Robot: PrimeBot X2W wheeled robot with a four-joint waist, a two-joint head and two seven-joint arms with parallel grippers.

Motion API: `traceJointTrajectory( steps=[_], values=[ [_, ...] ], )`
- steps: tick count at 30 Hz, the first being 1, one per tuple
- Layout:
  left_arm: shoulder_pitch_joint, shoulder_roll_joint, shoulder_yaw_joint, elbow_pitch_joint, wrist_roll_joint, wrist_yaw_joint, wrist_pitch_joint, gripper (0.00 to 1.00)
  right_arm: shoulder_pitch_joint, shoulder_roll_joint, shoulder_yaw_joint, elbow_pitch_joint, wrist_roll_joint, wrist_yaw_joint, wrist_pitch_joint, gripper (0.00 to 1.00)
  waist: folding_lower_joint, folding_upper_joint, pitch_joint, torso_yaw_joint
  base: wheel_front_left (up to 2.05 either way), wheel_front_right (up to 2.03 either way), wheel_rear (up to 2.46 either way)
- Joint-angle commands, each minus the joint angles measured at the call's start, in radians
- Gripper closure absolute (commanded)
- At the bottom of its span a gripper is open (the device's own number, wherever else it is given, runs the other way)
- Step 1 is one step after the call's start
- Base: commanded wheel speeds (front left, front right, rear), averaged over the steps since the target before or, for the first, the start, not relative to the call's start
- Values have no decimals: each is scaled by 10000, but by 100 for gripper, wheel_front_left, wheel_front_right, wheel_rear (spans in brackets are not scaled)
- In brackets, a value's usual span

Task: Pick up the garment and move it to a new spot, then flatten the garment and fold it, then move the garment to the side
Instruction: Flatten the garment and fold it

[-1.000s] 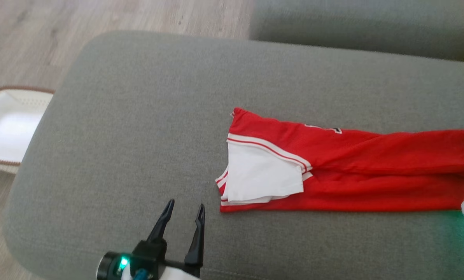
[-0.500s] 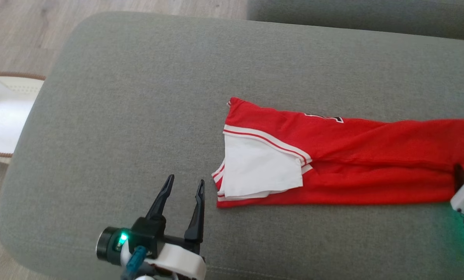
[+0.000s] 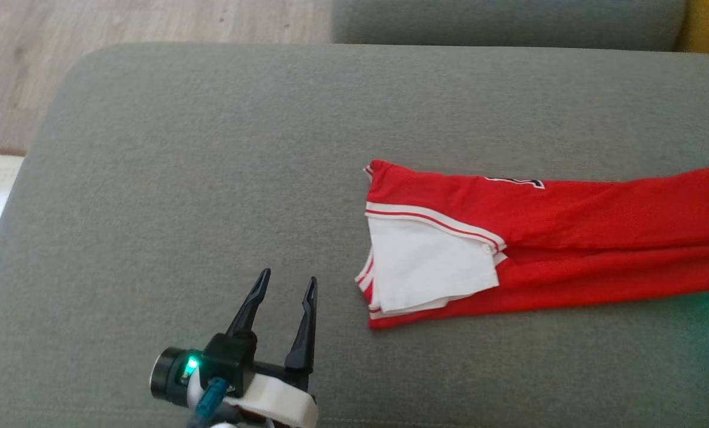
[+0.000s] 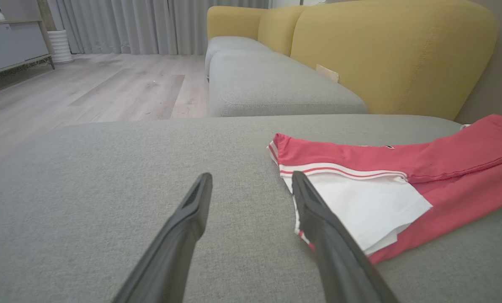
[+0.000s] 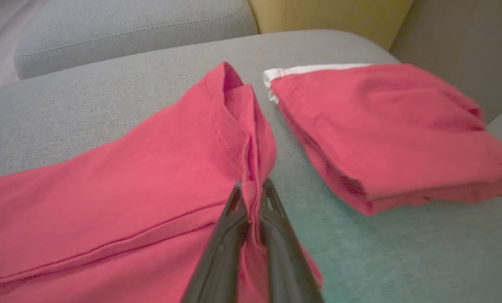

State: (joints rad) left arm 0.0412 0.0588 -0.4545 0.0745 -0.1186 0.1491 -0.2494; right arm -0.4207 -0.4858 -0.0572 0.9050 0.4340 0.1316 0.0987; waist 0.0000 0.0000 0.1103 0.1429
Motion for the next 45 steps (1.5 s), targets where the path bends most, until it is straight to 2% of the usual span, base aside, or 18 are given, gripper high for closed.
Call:
traceJointTrajectory(
  steps=[1, 4, 9, 17, 21, 25, 31, 41, 42, 43, 45],
  values=[
    [-250, -84, 288, -281, -64, 16, -124, 0, -213, -571, 199, -510, -178, -9, -22, 100, 0, 0, -100, -237, 0, 0, 0],
    [-236, -84, 293, -256, -76, 3, -124, 0, -266, -801, 376, -1052, -367, -9, 143, 100, 0, 0, -180, -443, 0, 0, 0],
    [-191, -84, 276, -162, -141, -15, -124, 0, -359, -698, 824, -2219, -715, -9, 431, 100, 0, 0, -318, -666, 0, 0, 0],
    [-215, -85, 87, 190, -263, -176, -124, 0, -2, 345, 1441, -5303, -1463, -9, 1532, 100, 0, 0, -666, -380, 0, 0, 0],
    [-174, -85, 25, 259, -331, -226, -124, 0, 474, 1223, 1674, -6828, -1699, -9, 2116, 100, 0, 0, -759, -35, 0, 0, 0],
    [-129, -85, -94, 342, -361, -288, -124, 0, 943, 2047, 2073, -7783, -1848, -9, 2612, 100, 0, 0, -810, 369, 0, 0, 0],
    [-171, -85, -226, 476, -463, -347, -124, 0, 1358, 2994, 2999, -7980, -1822, -9, 3034, 100, 0, 0, -843, 900, 0, 0, 0],
    [-215, -85, -494, 705, -691, -401, -124, 0, 1033, 3907, 3991, -6612, -1322, -9, 2810, 100, 0, 0, -856, 1417, 0, 0, 0],
    [-218, -85, -497, 721, -699, -396, -124, 0, 988, 3945, 4077, -6498, -1235, -9, 2815, 73, 0, 0, -853, 1430, 0, 0, 0],
    [-218, -85, -495, 733, -705, -390, -124, 0, 934, 3970, 4136, -6418, -1192, -9, 2761, 0, 0, 0, -851, 1431, 0, 0, 0],
    [-217, -85, -483, 737, -716, -352, -124, 0, 837, 4043, 4120, -6347, -1050, -9, 2498, 0, 0, 0, -836, 1395, 0, 0, 0]
  ],
)
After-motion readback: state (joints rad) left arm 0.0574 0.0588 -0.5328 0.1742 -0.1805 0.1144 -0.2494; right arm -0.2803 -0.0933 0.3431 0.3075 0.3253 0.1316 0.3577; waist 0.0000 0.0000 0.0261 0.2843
